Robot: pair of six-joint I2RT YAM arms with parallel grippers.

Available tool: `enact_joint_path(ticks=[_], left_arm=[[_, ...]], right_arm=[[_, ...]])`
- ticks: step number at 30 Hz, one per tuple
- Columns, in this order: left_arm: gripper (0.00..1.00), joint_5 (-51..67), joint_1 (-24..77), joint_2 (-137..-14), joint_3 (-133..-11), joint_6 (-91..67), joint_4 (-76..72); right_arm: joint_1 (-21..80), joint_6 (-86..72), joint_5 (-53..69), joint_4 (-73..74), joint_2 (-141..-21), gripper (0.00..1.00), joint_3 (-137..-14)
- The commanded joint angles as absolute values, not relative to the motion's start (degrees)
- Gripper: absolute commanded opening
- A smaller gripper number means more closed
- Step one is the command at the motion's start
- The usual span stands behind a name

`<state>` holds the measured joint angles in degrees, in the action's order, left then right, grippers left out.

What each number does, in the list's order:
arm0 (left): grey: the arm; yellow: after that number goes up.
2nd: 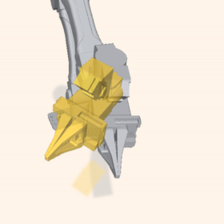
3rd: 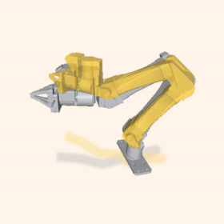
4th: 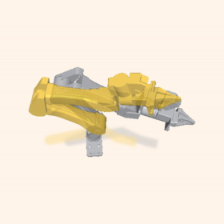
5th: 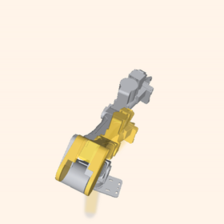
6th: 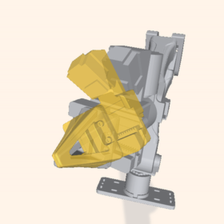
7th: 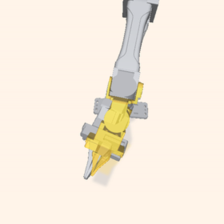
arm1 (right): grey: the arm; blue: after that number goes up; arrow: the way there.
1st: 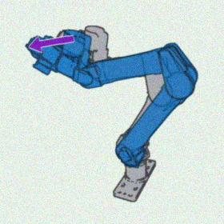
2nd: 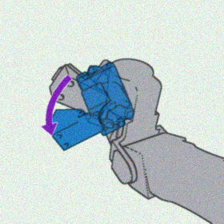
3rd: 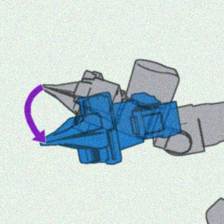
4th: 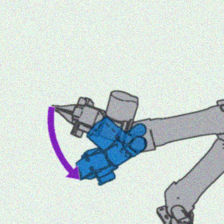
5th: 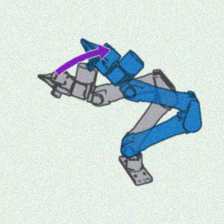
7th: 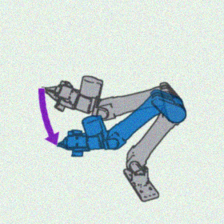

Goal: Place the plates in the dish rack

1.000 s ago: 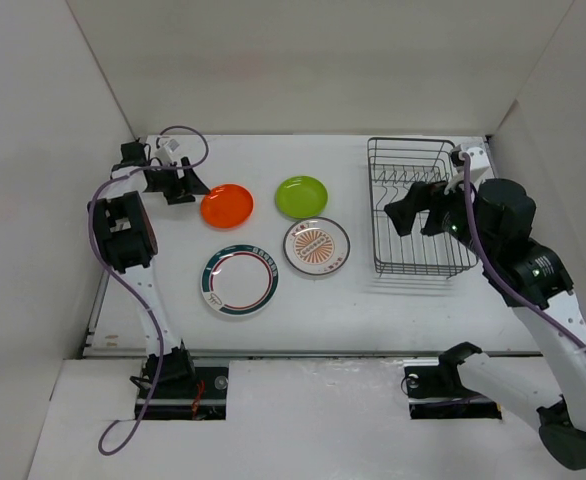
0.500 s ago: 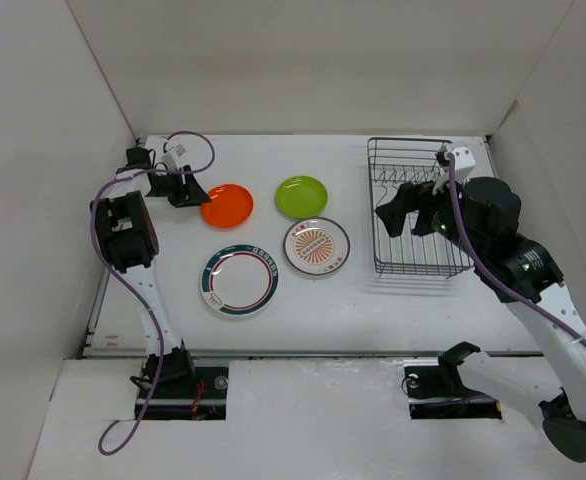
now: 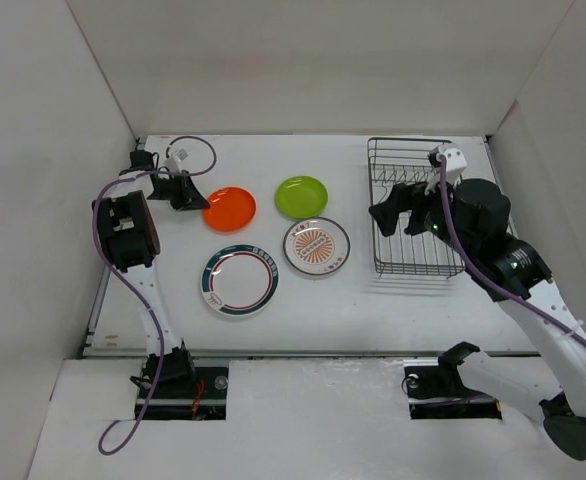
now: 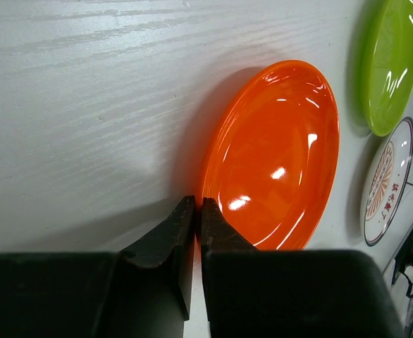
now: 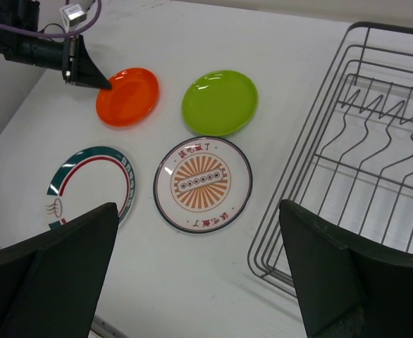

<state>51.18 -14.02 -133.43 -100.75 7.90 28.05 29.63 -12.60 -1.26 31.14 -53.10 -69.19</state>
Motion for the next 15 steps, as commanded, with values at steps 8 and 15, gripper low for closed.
enact_joint_path(ticks=[8,15], left_arm=[[0.0,62.0,-15.4,-124.7,-105.7,8.7,30.4],[0.0,65.7,-14.2,-109.3,-96.4,8.3,23.6]], right_arm=[[30.5,-17.4,8.0,6.8,-53.3,1.0,-57.1],[31.0,-17.4,9.5,0.9,-64.2,0.95,-60.8]])
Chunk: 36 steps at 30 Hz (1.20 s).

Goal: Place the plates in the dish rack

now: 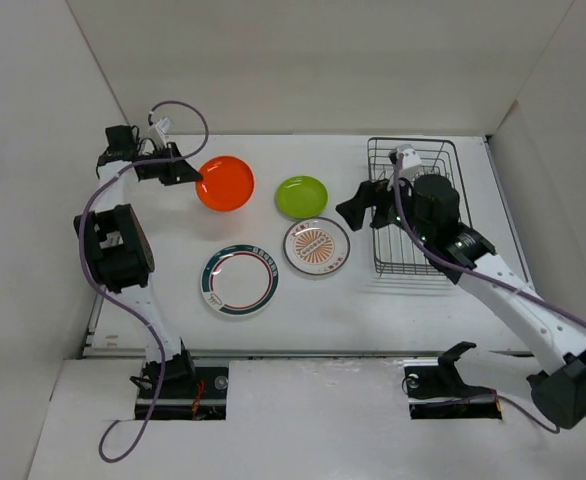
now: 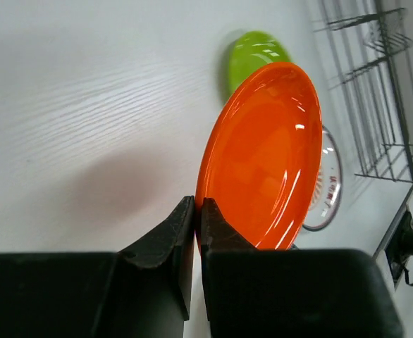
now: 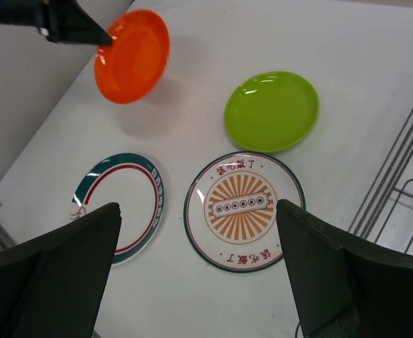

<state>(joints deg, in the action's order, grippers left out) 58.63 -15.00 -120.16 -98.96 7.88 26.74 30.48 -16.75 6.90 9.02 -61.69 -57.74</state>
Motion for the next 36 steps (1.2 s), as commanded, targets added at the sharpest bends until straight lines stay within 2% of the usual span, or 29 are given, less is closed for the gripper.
enact_joint_path(ticks=[1,5,9,22,25,29,31,32,33,35,36], left_arm=[[0.0,66.3,-14.2,-107.8,-95.4,9.2,24.1],[0.0,69.1,-13.7,-98.7,-89.3,13.0,25.1],[0.0,67.9,-13.2,-91.7,-81.1,11.8,20.0],[0.0,70.5,-10.9,-88.0,-79.2,19.1,28.2],[0.0,71.8,-9.7,-87.4,-79.2,19.6,29.4],[0.0,72.4,-8.4,-86.8,-79.2,19.6,29.4],[0.0,72.9,-8.4,-86.8,-79.2,19.6,29.9],[0.0,72.9,-8.4,-86.3,-79.2,19.6,30.4],[0.0,72.9,-8.4,-86.3,-79.2,19.6,30.4],[0.0,72.9,-8.4,-86.3,-79.2,19.6,30.4],[0.0,72.3,-8.4,-86.3,-79.2,19.6,30.4]], right_arm=[[31.0,-17.4,10.1,-1.1,-66.7,0.95,-62.0],[31.0,-17.9,13.8,-5.1,-73.7,0.95,-66.9],[33.1,-18.5,17.9,-8.3,-80.1,0.94,-72.2],[37.4,-20.9,23.1,-13.9,-95.2,0.94,-80.5],[38.4,-21.4,24.3,-15.1,-97.8,0.93,-81.6],[39.6,-22.8,26.6,-17.4,-101.3,0.86,-82.1],[40.2,-22.8,27.5,-18.0,-102.0,0.73,-82.6],[40.2,-22.8,28.1,-18.0,-102.0,0.44,-82.6],[40.2,-22.8,28.1,-18.6,-102.0,0.27,-82.6],[40.2,-23.4,28.1,-18.6,-102.0,0.02,-82.6],[40.2,-23.4,27.2,-18.6,-100.9,0.0,-82.6]])
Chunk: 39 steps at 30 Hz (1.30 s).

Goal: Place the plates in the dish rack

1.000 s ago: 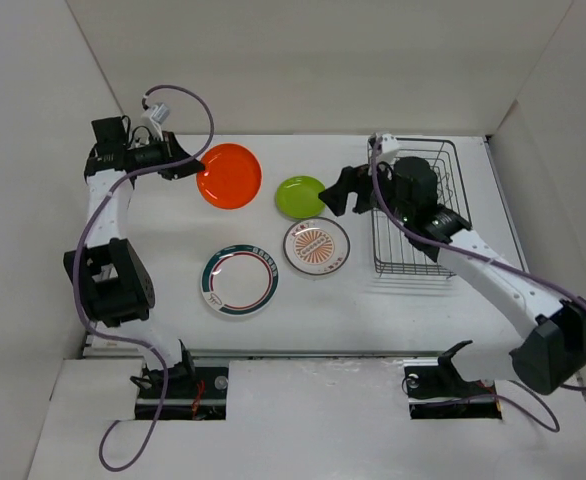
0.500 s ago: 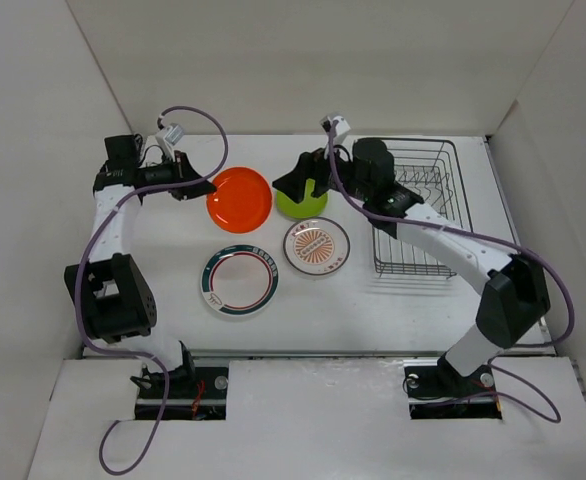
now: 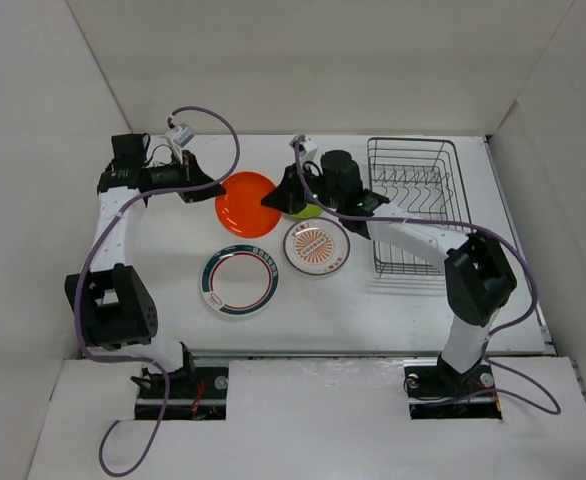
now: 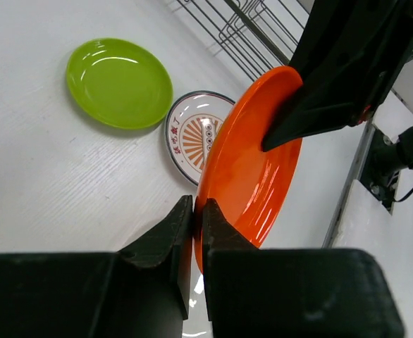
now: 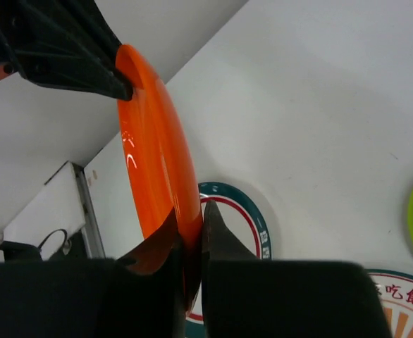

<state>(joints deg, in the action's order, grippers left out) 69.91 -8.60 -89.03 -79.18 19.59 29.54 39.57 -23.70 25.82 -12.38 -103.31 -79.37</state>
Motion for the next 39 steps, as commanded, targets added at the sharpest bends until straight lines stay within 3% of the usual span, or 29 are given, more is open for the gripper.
enact_joint_path(ticks=[1,3,4,6,8,12,19,30,39], left_arm=[[0.0,71.1,-8.4,-86.3,-79.2,19.6,29.5],[0.05,68.3,-8.4,-86.9,-78.5,15.0,27.3],[0.24,66.5,-8.4,-86.9,-78.5,13.3,25.5],[0.55,61.3,-8.4,-87.5,-77.4,12.4,23.6],[1.0,56.5,-8.4,-87.5,-76.6,9.9,21.1],[1.0,47.0,-8.4,-86.2,-75.9,8.3,19.2],[1.0,35.9,-8.4,-85.1,-75.9,9.3,20.4],[1.0,33.0,-8.4,-85.1,-76.5,9.8,21.4],[1.0,33.6,-8.4,-85.6,-76.5,10.9,22.5]], right_arm=[[40.2,-23.4,27.2,-18.6,-100.2,0.0,-81.8],[39.3,-23.4,25.2,-17.9,-98.5,0.0,-81.0],[38.8,-23.4,23.7,-16.5,-96.4,0.0,-80.3],[36.7,-21.5,12.9,-7.6,-93.6,0.0,-80.3],[35.2,-20.2,2.4,-0.9,-89.4,0.0,-81.8],[29.7,-16.0,-17.2,13.9,-86.6,0.0,-86.7],[22.7,-16.3,-38.5,30.9,-89.3,0.0,-93.5],[17.9,-17.8,-41.0,33.0,-94.9,0.0,-94.7],[16.2,-14.6,-35.8,31.2,-98.1,0.0,-94.0]])
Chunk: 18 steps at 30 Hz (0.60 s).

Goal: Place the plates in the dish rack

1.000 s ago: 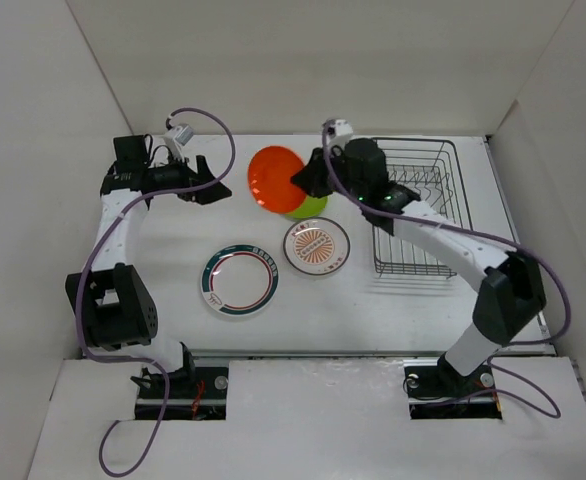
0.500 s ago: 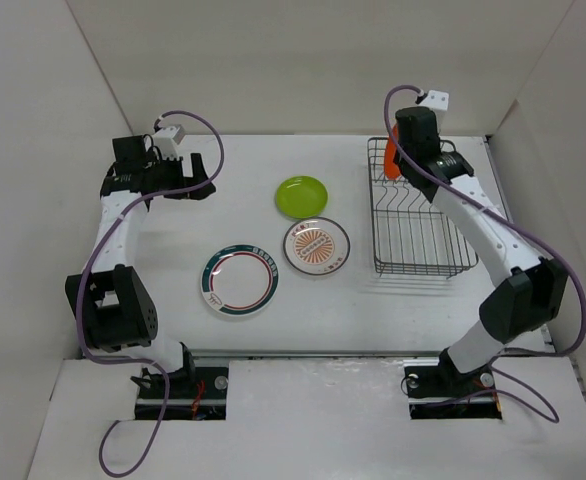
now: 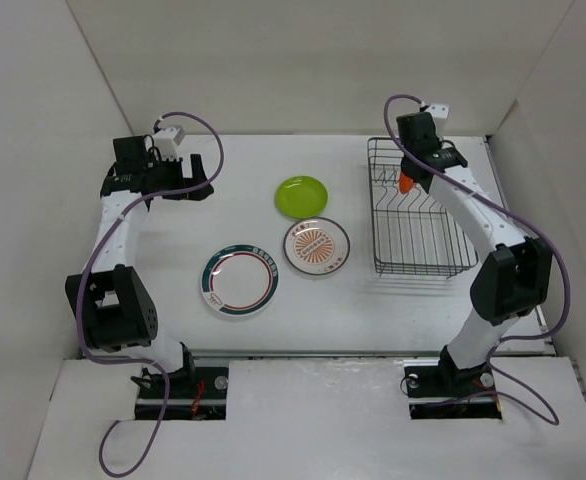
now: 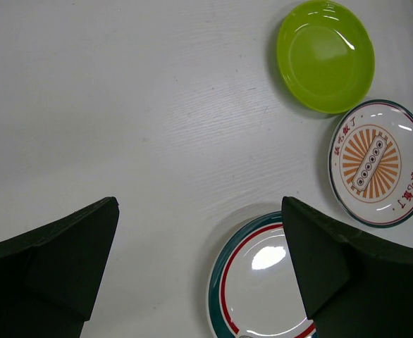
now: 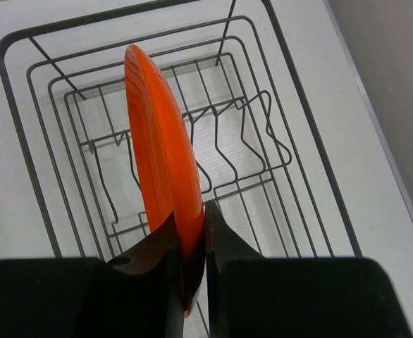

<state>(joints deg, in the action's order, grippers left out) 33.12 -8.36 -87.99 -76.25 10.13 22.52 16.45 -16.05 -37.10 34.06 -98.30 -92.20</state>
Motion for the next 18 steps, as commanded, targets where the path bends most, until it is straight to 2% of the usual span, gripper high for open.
enact_joint_path(ticks=[1,18], left_arm=[[1.0,33.6,-8.4,-85.6,-76.5,10.9,22.5],[1.0,34.1,-8.4,-86.7,-76.5,11.4,23.0]], right_arm=[[16.2,-14.6,-35.2,31.2,-98.6,0.0,-94.0],[16.7,-12.8,-33.3,30.1,-103.4,0.0,-93.3]])
